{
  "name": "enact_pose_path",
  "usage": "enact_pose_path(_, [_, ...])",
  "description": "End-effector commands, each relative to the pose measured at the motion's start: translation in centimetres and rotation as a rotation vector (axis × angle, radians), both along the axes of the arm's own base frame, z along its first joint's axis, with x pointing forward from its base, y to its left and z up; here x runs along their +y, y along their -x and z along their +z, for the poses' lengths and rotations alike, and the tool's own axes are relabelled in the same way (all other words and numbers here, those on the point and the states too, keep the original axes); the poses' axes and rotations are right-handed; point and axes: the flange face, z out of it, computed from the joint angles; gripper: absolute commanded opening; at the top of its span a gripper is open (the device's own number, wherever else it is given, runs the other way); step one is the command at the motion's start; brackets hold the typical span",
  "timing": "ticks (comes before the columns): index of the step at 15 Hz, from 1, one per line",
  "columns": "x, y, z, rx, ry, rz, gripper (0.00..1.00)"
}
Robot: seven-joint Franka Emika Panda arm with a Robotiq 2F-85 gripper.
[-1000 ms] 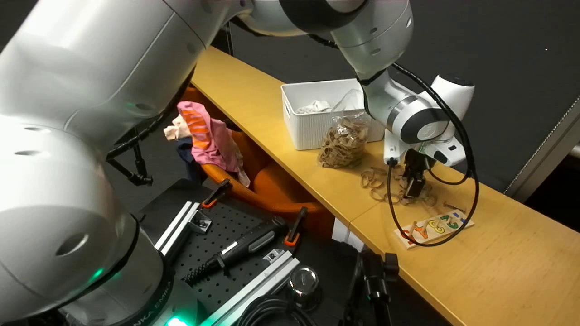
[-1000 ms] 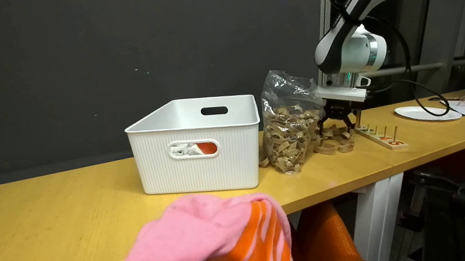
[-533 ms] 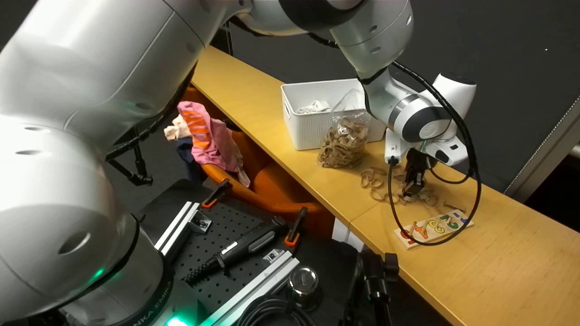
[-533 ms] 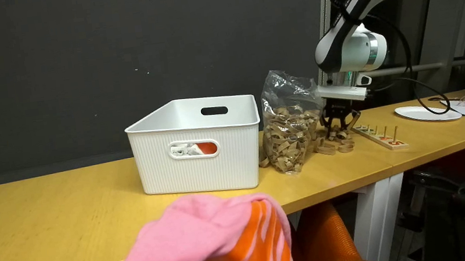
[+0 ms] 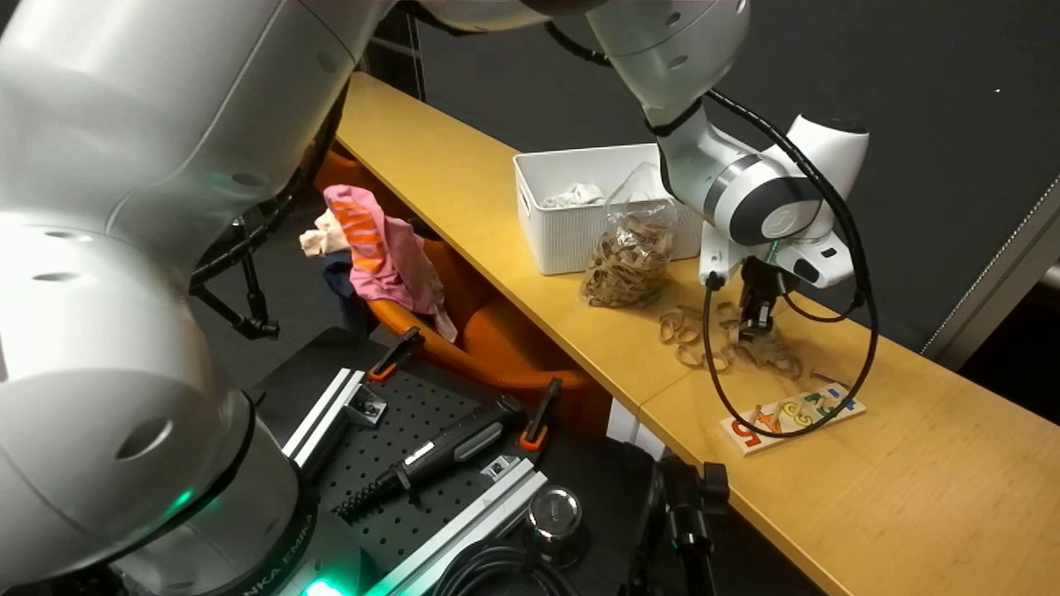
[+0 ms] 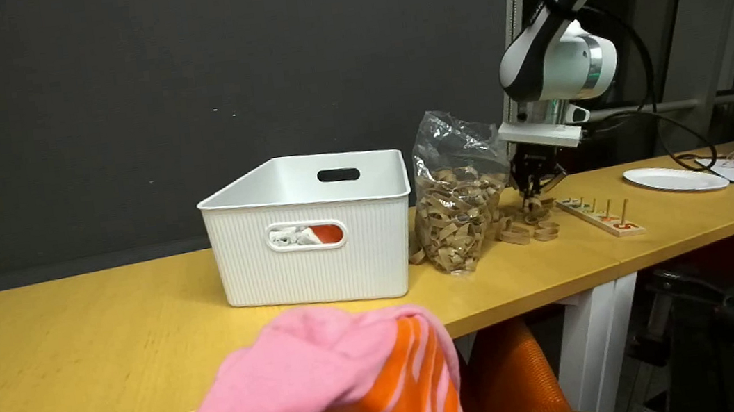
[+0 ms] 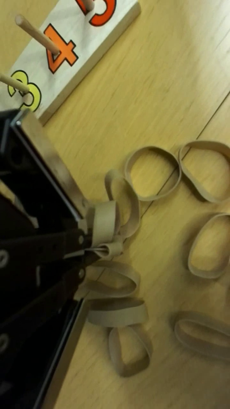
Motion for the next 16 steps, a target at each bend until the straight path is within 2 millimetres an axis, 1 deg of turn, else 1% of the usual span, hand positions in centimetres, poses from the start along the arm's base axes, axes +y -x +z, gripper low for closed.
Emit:
enact_pose_path(1, [2.0, 2.9, 4.9, -0.066, 0.042, -0.007, 0.01])
enact_pose_path(5, [4.8, 5.7, 10.4, -0.177, 0.119, 0.005, 0.01])
enact_pose_path(7, [6.8, 6.9, 13.1, -0.249, 0.163, 0.03, 0.01])
enact_pose_path(9, [9.1, 7.8, 16.0, -0.323, 0.209, 0.066, 0.01])
enact_pose_path(11, [11.1, 7.8, 18.8, -0.386, 0.253, 0.109, 0.01])
enact_pose_path(13, [12.8, 7.0, 21.0, -0.421, 0.285, 0.15, 0.01])
enact_pose_path(14, [13.7, 6.5, 21.7, -0.435, 0.298, 0.169, 0.01])
enact_pose_path(16, [15.6, 5.6, 22.4, -0.439, 0.315, 0.202, 0.01])
